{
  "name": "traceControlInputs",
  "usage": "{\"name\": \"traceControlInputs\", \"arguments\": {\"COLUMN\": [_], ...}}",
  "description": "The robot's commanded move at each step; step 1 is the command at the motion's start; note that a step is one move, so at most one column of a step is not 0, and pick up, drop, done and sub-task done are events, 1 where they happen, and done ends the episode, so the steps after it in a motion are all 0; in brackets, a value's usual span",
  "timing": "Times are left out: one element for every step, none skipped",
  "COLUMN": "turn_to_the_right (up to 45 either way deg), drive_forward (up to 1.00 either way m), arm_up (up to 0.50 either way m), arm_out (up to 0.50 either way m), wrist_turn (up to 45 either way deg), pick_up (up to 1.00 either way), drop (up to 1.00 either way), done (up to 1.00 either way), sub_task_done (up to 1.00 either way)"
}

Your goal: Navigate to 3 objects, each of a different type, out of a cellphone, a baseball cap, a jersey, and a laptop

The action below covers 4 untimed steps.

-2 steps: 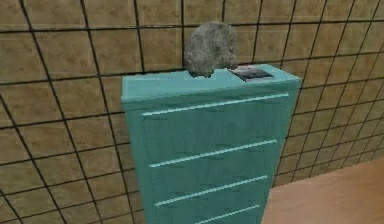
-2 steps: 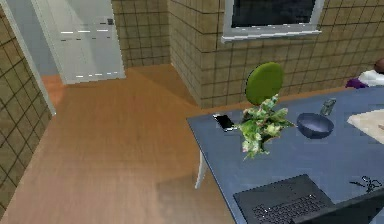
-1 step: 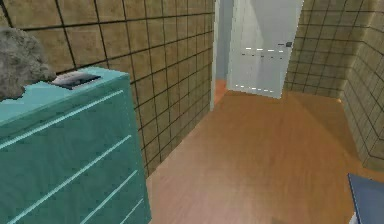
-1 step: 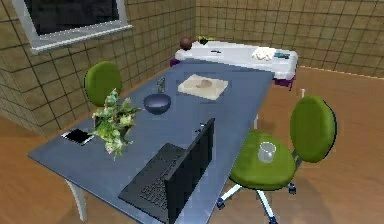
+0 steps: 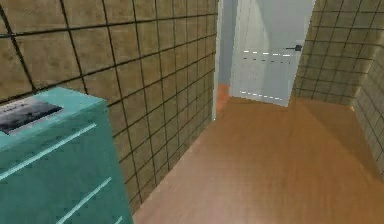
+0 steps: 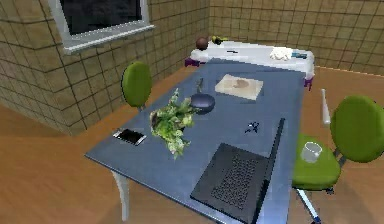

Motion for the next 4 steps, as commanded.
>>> {"name": "traceControlInputs", "arguments": {"turn_to_the_right": [45.0,27.0,0.0,-45.0], "drive_forward": [0.00,0.00,0.00,0.00], "arm_up": [0.00,0.00,0.00,0.00], "arm_out": [0.00,0.00,0.00,0.00], "wrist_turn": [0.0,0.0,0.0,0.0], "pick_up": [0.00,0.00,0.00,0.00], "drop": [0.00,0.00,0.00,0.00], "done": [0.00,0.00,0.00,0.00], "sub_task_done": [0.00,0.00,1.00,0.00]}}
